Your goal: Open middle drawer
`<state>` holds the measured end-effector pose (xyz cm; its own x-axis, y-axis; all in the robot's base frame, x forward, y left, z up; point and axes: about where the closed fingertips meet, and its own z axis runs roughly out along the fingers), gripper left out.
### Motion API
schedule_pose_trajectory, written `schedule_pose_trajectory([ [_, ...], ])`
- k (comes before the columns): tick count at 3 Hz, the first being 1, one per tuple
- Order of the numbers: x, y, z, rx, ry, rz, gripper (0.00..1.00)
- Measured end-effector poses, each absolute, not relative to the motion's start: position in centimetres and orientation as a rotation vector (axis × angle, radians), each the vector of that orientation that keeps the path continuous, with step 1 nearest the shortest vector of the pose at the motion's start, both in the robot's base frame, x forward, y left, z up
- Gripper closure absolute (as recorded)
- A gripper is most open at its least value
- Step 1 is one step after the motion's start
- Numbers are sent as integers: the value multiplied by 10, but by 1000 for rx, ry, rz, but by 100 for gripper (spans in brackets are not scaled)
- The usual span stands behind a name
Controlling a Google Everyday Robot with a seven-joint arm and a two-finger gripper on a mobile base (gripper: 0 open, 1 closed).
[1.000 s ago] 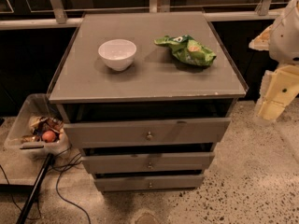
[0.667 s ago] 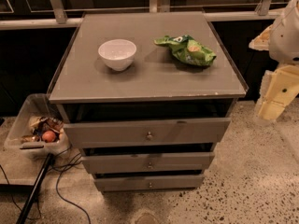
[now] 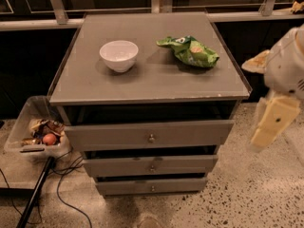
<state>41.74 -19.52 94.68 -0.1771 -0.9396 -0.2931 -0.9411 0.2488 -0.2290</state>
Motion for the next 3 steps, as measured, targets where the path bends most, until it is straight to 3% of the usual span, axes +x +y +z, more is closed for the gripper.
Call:
schedule_pose_trajectory([
  [3,384,-141,800,-1535,2126,187,0],
])
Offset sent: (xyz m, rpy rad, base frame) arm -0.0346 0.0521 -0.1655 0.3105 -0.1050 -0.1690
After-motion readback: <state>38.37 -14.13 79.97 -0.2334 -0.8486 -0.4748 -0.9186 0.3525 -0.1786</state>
